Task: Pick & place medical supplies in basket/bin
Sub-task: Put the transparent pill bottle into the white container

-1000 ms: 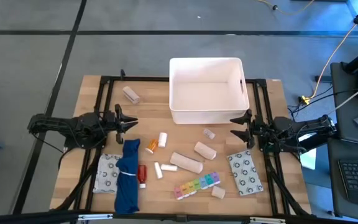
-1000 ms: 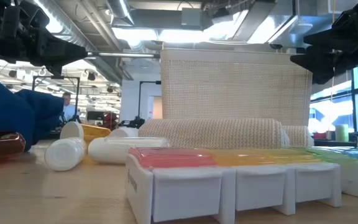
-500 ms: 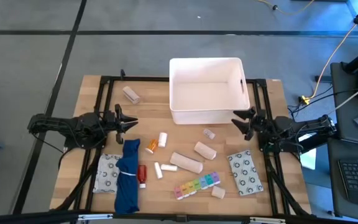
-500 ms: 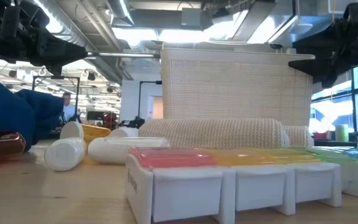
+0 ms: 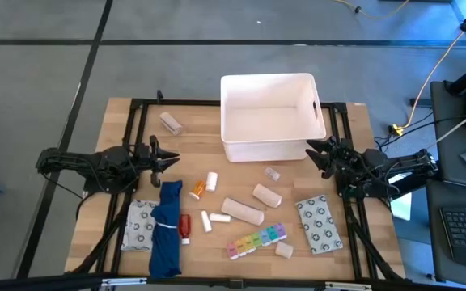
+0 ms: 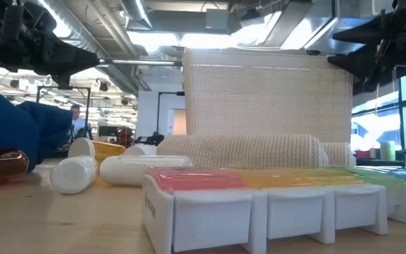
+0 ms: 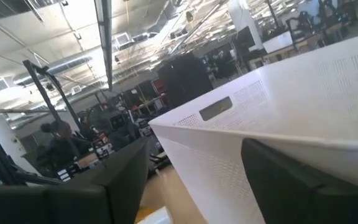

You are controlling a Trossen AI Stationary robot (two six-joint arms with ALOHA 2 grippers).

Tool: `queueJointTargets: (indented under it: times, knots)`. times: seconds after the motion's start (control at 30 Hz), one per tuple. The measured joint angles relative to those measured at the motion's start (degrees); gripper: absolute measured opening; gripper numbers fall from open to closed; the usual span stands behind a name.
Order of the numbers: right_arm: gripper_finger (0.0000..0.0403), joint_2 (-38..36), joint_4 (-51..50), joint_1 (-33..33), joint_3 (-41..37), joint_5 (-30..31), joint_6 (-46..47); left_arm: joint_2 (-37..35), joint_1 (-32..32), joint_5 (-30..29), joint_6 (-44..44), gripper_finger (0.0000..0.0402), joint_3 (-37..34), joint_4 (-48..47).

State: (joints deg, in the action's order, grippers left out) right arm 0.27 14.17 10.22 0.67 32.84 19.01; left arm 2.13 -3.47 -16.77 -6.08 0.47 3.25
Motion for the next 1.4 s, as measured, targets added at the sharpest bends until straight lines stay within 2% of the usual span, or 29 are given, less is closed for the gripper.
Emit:
queueJointTargets:
  times: [0.8, 1.07, 1.27, 1.4]
  knots:
    - [0.0243, 0.0, 0.59, 0.04, -0.02, 0.42, 1.85, 0.0, -0.01, -0.55, -0.66, 0.0065, 0.01, 0.04]
    - [0.0243, -0.02, 9.44, 0.0, 0.29, 1.33, -3.11, 0.0, 0.01, -1.78, -0.66, 0.0065, 0.01, 0.26]
    - [0.0243, 1.42, 9.5, 0.0, 8.17, -1.8, -12.76, 0.0, -0.01, -4.14, -0.66, 0.0065, 0.02, 0.43]
    - [0.0243, 7.61, 3.87, 0.0, 18.42, -4.15, -17.78, 0.0, 0.01, -8.22, -0.66, 0.0065, 0.02, 1.0]
